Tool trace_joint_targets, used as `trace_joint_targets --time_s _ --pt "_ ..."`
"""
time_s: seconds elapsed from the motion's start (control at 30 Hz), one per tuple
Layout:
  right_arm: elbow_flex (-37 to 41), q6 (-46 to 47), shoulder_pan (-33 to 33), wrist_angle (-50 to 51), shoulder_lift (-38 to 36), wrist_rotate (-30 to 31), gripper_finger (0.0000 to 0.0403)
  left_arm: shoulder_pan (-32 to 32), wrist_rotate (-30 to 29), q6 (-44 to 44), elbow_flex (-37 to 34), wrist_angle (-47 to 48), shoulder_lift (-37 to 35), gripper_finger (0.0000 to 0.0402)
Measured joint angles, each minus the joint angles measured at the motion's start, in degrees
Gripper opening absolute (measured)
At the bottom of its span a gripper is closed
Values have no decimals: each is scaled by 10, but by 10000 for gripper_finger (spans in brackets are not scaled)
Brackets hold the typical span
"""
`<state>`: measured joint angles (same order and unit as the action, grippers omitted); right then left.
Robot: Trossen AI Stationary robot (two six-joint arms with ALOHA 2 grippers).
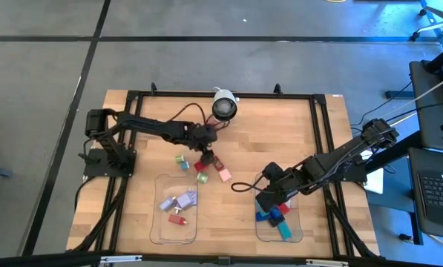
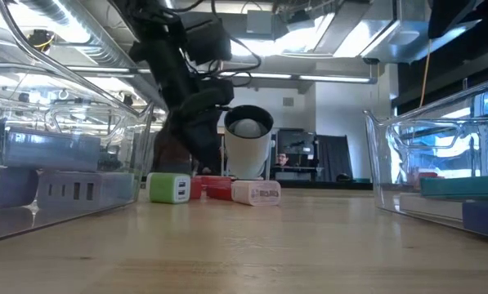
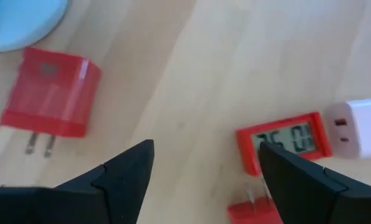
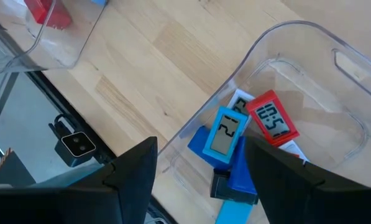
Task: Pick & Place Office items
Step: Put the bottom red charger adapter into the left transparent bin
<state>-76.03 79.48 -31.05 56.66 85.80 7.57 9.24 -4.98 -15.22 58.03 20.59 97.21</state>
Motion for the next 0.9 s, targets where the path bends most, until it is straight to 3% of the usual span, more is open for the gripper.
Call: trace_joint_targets --time_s 0.07,0.2,0.27,0.57,0.73,0.9 --pt "0 0 0 0 0 1 245 12 20 -16 0 6 0 286" --pt "0 9 0 0 0 1 245 26 136 -50 0 37 2 287" --pt "0 9 0 0 0 1 245 18 143 -43 0 59 2 286" --pt "0 -5 0 0 0 6 245 -36 130 -52 0 59 2 295" --pt "0 -7 2 0 0 6 245 -64 33 -54 0 64 8 302" --pt "0 -12 2 0 0 6 245 -65 11 -92 0 66 9 304"
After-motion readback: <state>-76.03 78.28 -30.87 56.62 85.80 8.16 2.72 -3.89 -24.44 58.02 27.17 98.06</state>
